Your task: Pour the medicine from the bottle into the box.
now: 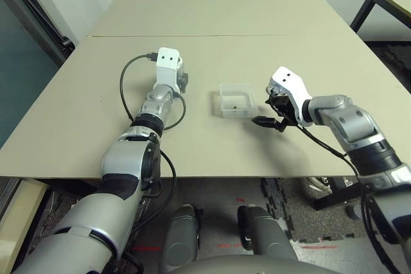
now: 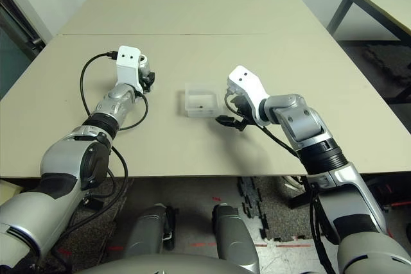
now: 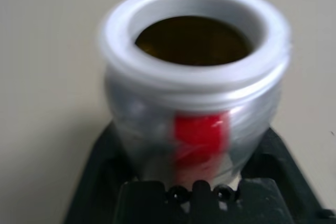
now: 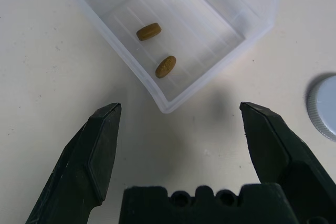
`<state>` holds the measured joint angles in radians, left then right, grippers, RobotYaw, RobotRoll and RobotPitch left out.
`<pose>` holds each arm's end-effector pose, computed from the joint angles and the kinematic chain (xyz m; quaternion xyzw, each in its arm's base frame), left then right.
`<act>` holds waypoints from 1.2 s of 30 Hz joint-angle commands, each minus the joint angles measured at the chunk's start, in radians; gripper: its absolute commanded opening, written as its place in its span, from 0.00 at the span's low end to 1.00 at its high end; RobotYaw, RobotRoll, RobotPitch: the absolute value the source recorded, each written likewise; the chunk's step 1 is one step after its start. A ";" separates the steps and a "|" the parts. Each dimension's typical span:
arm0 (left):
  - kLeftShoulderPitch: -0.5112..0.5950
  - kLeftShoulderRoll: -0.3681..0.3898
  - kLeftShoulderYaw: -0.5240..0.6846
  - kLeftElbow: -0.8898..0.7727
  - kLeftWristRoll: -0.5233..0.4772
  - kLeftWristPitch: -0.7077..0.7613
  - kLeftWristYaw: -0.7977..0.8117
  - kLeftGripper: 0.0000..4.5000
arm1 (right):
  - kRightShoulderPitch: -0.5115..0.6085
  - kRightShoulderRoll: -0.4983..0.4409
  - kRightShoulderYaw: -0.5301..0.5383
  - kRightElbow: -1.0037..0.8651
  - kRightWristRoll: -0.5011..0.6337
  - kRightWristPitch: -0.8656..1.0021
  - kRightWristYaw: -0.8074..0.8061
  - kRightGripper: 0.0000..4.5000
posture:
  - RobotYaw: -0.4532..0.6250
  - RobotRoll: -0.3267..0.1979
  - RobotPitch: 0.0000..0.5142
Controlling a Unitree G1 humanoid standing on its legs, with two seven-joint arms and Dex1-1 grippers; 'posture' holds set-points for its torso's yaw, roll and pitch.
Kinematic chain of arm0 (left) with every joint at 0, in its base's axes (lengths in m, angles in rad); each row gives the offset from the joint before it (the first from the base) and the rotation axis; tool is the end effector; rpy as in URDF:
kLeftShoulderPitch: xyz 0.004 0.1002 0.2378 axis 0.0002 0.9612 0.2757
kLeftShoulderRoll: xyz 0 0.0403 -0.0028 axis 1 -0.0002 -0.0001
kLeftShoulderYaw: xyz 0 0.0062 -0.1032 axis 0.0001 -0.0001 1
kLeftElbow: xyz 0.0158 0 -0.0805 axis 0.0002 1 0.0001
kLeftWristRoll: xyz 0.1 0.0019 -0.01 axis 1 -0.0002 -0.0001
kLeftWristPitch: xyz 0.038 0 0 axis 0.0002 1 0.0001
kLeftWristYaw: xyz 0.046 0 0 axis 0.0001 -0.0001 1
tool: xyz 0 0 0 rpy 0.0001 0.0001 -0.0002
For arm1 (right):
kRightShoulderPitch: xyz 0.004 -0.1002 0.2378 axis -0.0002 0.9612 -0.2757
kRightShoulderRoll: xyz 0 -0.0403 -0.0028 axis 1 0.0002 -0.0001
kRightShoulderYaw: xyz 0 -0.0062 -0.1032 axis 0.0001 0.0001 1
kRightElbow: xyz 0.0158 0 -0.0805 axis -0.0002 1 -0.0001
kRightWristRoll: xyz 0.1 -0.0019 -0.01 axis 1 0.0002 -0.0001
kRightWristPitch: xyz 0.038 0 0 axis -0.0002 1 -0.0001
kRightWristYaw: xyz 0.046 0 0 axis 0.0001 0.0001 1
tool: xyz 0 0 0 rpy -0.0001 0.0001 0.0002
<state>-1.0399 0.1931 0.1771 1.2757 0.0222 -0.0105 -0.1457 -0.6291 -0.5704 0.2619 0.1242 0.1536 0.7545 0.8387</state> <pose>0.3586 0.1631 0.1104 0.0429 0.1186 -0.0609 0.9901 0.2987 -0.1946 0.1512 -0.1802 0.2493 0.4035 0.8617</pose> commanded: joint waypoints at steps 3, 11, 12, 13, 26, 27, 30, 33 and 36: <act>0.014 -0.007 -0.011 0.003 0.000 -0.001 -0.013 0.99 | 0.003 0.000 -0.012 0.004 -0.004 -0.005 -0.002 1.00 | 0.43 0.62 0.21; 0.024 -0.007 -0.008 -0.008 -0.007 -0.012 -0.024 0.99 | 0.004 -0.008 -0.010 0.004 -0.006 -0.008 0.006 1.00 | 0.44 0.62 0.21; 0.026 -0.006 -0.006 -0.010 -0.009 -0.014 -0.027 0.99 | 0.004 -0.008 -0.010 0.004 -0.005 -0.008 0.007 1.00 | 0.44 0.62 0.21; 0.029 -0.006 -0.003 -0.012 -0.012 -0.015 -0.031 0.99 | 0.004 -0.008 -0.010 0.004 -0.005 -0.008 0.008 1.00 | 0.44 0.62 0.21; 0.089 -0.021 -0.015 -0.089 -0.016 -0.019 -0.056 0.99 | 0.010 -0.010 -0.008 0.001 -0.004 -0.013 0.015 1.00 | 0.46 0.62 0.22; 0.095 -0.022 -0.016 -0.099 -0.016 -0.016 -0.057 0.99 | 0.011 -0.010 -0.008 0.000 -0.004 -0.013 0.015 1.00 | 0.46 0.62 0.22; 0.111 -0.019 -0.018 -0.134 -0.018 -0.007 -0.063 0.99 | 0.014 -0.011 -0.008 -0.001 -0.004 -0.014 0.018 1.00 | 0.47 0.62 0.22; 0.126 -0.014 -0.020 -0.166 -0.023 0.005 -0.068 0.99 | 0.017 -0.012 -0.009 -0.002 -0.004 -0.016 0.020 1.00 | 0.48 0.62 0.22; 0.136 -0.011 -0.020 -0.200 -0.031 0.025 -0.068 0.99 | 0.019 -0.012 -0.011 -0.003 -0.004 -0.016 0.021 1.00 | 0.48 0.62 0.23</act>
<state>-0.9218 0.1771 0.1659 1.1022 0.0001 -0.0043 -0.2088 -0.6183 -0.5749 0.2617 0.1243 0.1536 0.7450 0.8562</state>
